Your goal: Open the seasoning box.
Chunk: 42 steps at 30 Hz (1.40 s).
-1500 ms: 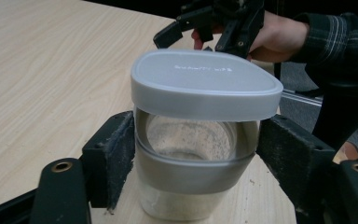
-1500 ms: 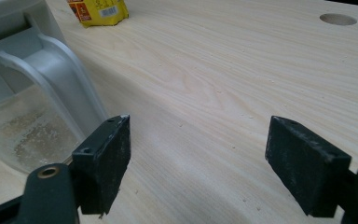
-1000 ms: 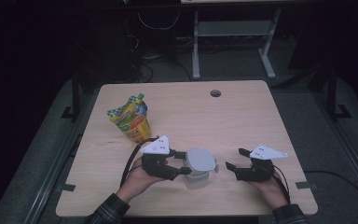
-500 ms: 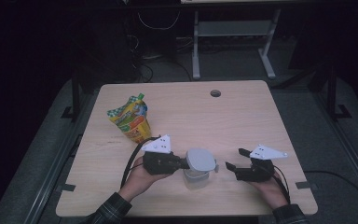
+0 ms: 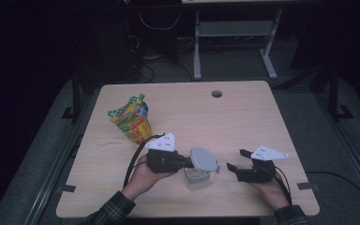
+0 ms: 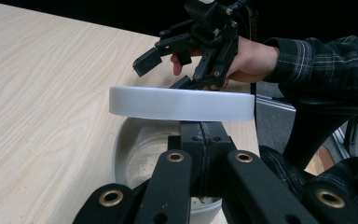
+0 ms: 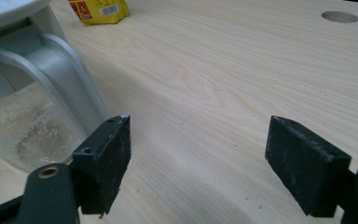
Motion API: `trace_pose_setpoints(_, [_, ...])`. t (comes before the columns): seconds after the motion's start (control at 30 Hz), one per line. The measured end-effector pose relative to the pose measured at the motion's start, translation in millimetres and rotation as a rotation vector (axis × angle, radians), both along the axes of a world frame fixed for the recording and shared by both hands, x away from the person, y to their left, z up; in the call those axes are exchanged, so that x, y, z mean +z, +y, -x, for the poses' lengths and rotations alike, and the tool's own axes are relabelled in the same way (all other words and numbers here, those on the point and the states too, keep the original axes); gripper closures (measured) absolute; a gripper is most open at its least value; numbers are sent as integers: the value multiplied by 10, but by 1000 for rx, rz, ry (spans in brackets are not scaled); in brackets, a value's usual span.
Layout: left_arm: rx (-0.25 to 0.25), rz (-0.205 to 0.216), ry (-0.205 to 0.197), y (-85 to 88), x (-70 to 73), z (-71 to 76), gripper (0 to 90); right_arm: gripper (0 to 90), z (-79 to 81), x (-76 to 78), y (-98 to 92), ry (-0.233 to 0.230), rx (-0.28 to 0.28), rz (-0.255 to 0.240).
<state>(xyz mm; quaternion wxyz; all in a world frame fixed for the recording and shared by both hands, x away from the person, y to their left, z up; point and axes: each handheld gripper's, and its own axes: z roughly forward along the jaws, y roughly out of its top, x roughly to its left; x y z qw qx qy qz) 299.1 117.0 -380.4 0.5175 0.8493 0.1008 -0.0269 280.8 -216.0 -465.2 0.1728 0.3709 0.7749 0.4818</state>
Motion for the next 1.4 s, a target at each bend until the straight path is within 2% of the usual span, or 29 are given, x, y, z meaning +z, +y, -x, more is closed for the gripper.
trace_pose_setpoints(0.8, [-9,33,15,-135,125,-63,900,219,2,-2,-1,1,-1,2])
trace_pose_setpoints(1.13, [-24,32,-1,-217,179,-105,900,219,2,-5,-2,2,-1,3])
trace_pose_setpoints(1.4, [-28,38,2,-288,181,-126,900,219,4,-4,-1,3,0,2])
